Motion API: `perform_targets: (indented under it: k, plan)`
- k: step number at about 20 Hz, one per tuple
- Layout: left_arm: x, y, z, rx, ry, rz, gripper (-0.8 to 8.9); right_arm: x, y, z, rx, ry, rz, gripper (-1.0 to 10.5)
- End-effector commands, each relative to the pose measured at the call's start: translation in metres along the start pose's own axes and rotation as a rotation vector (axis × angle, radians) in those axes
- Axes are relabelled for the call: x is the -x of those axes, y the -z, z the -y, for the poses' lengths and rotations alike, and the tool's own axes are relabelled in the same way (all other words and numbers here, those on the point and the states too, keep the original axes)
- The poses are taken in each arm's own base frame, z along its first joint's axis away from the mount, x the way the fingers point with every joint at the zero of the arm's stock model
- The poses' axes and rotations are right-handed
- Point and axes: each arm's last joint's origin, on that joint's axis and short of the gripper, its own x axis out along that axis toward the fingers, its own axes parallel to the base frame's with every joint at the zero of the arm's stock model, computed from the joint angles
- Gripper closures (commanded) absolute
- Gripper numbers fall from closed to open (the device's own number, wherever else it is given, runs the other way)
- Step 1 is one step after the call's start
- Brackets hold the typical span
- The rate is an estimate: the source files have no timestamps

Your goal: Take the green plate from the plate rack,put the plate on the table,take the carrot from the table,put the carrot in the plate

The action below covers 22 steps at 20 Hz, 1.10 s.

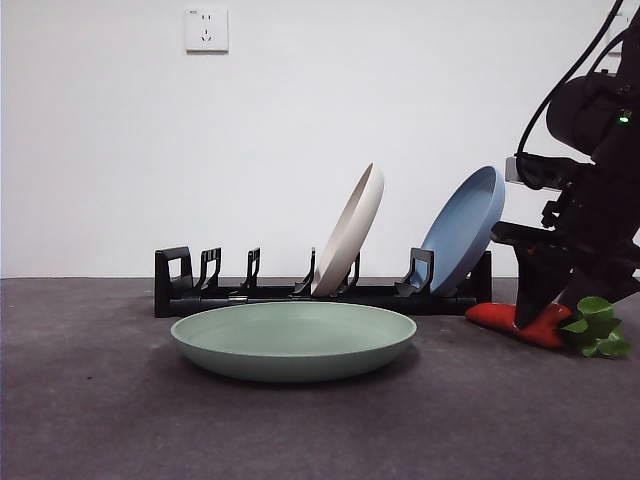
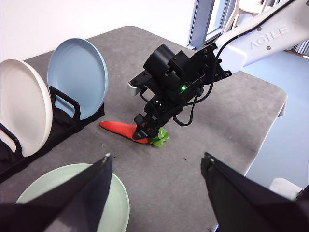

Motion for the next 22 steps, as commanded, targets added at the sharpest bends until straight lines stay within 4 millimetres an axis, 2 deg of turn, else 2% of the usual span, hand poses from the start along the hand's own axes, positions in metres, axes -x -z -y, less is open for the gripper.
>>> perform_targets:
  k: [1, 5, 8, 10, 13, 17, 19, 22]
  plan:
    - [0.000, 0.001, 0.000, 0.002, -0.001, -0.001, 4.99, 0.003, 0.001, -0.002, -0.013, -0.005, -0.012, 9.6]
    - [0.000, 0.003, 0.000, -0.003, -0.008, -0.027, 4.99, 0.035, -0.001, -0.020, 0.020, -0.026, -0.005, 9.6]
    - [0.000, 0.004, 0.000, -0.004, -0.010, -0.037, 4.99, 0.062, -0.004, -0.055, 0.080, -0.122, 0.054, 9.6]
    - [0.000, 0.004, 0.000, -0.004, -0.010, -0.038, 4.99, 0.065, -0.004, -0.081, 0.111, -0.178, 0.077, 9.6]
    - [0.000, 0.005, 0.000, -0.006, -0.011, -0.045, 4.99, 0.055, -0.002, -0.119, 0.168, -0.241, 0.093, 9.6]
    - [0.000, 0.007, -0.001, -0.009, -0.014, -0.064, 4.99, 0.026, 0.004, -0.162, 0.218, -0.240, 0.133, 9.6]
    - [0.000, 0.008, -0.001, -0.011, -0.015, -0.073, 4.99, 0.008, 0.009, -0.174, 0.229, -0.260, 0.126, 9.6]
    - [0.000, 0.009, -0.001, -0.012, -0.017, -0.082, 4.99, -0.019, 0.018, -0.181, 0.244, -0.226, 0.092, 9.6]
